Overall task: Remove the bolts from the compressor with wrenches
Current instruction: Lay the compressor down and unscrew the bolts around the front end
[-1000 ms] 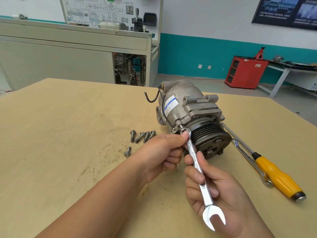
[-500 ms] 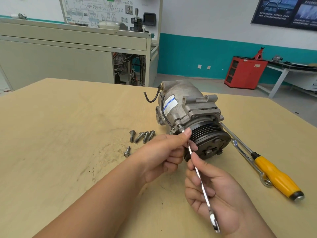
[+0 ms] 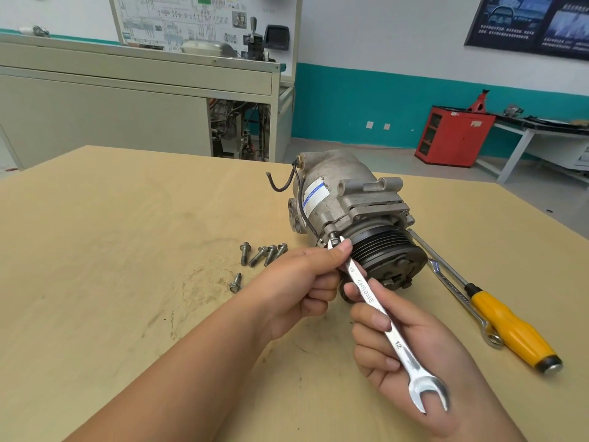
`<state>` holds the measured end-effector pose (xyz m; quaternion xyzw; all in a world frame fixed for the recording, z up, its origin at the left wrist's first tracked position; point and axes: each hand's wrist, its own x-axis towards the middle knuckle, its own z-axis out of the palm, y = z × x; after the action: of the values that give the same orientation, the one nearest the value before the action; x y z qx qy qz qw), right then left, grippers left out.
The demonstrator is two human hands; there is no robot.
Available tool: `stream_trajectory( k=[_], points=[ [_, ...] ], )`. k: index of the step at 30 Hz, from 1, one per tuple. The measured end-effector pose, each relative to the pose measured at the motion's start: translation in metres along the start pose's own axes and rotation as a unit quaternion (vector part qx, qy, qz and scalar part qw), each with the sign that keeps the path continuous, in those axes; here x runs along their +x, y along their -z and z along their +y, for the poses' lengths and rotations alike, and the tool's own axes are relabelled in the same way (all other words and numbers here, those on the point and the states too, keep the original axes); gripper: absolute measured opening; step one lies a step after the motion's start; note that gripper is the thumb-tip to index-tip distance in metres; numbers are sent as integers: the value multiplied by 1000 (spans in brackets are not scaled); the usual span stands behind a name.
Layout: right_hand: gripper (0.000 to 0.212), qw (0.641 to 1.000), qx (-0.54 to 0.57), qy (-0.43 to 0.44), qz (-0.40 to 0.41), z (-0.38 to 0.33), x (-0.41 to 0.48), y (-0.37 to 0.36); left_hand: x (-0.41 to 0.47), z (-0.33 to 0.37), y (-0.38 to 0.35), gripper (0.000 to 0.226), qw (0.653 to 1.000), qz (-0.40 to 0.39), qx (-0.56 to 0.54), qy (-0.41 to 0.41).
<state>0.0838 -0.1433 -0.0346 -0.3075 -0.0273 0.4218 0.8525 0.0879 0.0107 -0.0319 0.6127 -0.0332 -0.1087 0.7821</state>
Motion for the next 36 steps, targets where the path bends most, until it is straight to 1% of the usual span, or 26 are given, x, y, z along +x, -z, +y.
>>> stream_trajectory(
  k=[3,6,7,9,10,11,13,14,15,17,19,22,24,28,30,34,36],
  points=[
    [49,1000,11,3,-3,-2,0,1,2,2,3,29,998,17,-47,23],
    [49,1000,4,1,-5,-2,-1,3,5,2,6,37,995,53,-84,25],
    [49,1000,1,1,-4,-1,-1,4,6,1,6,36,994,65,-88,24],
    [49,1000,-4,1,-1,-1,-2,6,7,-1,5,26,993,81,-87,23],
    [49,1000,-7,1,2,0,-2,7,8,-2,6,27,992,87,-84,23],
    [48,1000,-11,1,8,1,-2,8,10,-3,7,35,992,92,-79,23],
    [37,999,-23,6,32,2,-2,10,11,-4,7,48,992,98,-68,26],
    [28,998,-32,11,46,3,-2,11,11,-4,6,50,992,100,-65,28],
    [24,997,-42,17,58,4,-1,12,12,-4,6,50,992,104,-63,29],
    [25,996,-51,28,71,6,-1,12,11,-3,5,47,991,118,-53,28],
    [27,995,-51,34,78,9,-1,13,11,-3,4,41,991,133,-28,21],
    [28,994,-57,41,85,12,-2,13,10,-5,-1,38,989,147,18,2],
    [27,994,-56,48,82,13,-2,13,9,-6,-5,36,988,152,28,-19],
    [26,994,-50,62,77,14,-2,11,8,-3,-2,47,986,161,36,-16],
    [26,993,-54,69,79,15,-2,10,7,-1,-2,42,983,169,73,-19],
    [27,991,-56,85,86,17,-2,9,2,-2,-4,29,951,224,208,-49],
    [26,990,-57,92,90,17,-2,9,-1,-3,-3,32,926,255,275,-48]
  ],
)
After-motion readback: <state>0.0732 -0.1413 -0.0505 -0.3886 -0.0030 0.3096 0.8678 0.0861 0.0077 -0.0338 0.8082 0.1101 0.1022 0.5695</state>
